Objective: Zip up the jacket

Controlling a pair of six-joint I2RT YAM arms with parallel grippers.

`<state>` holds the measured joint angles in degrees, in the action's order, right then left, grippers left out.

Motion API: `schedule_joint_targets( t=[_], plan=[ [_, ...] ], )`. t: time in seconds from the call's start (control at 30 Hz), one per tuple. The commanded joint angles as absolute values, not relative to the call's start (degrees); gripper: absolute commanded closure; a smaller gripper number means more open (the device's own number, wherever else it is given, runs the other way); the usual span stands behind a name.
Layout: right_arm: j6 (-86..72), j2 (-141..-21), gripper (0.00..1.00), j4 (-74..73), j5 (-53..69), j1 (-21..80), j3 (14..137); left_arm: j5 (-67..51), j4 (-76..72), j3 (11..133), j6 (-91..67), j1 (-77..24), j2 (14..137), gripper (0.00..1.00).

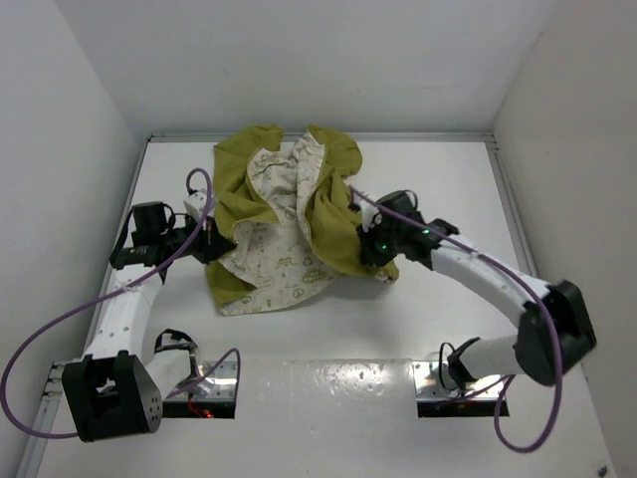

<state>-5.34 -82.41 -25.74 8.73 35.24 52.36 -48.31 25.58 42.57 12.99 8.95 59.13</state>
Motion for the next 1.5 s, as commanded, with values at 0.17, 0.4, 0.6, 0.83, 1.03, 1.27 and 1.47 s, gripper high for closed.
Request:
schedule_joint_targets(
  t=[0.17, 0.4, 0.6, 0.83, 1.03, 1.27, 1.47],
  plan=[
    [-18.01, -70.14, 1.0, -24.88, -2.63, 24.79, 43.7, -49.22, 23.21, 41.31, 12.3, 8.35, 56.43, 1.0],
    [-24.08, -70.84, 1.0, -22.07, -2.82, 29.35, 36.05, -48.6, 22.68, 41.31, 11.78, 8.35, 56.95, 1.0],
    [-23.83, -70.93, 0.48, -20.21, 6.07, 30.94, 35.24, -48.08, 22.68, 41.31, 11.25, 8.35, 56.43, 1.0],
    [-10.31, -68.38, 0.25, -24.08, 10.89, 31.55, 38.75, -48.08, 22.68, 41.31, 11.25, 7.82, 56.43, 1.0],
    [-3.43, -71.36, 0.15, -24.35, 12.39, 37.17, 40.86, -47.55, 22.68, 41.31, 11.25, 6.68, 57.48, 1.0],
    [-3.08, -79.89, 0.15, -25.93, 8.0, 38.85, 41.84, -46.49, 22.68, 41.84, 10.72, 6.68, 56.17, 1.0],
    [-2.81, -83.75, 0.22, -25.05, 7.99, 38.67, 42.36, -45.88, 22.68, 41.31, 10.72, 6.68, 55.55, 1.0]
  ],
)
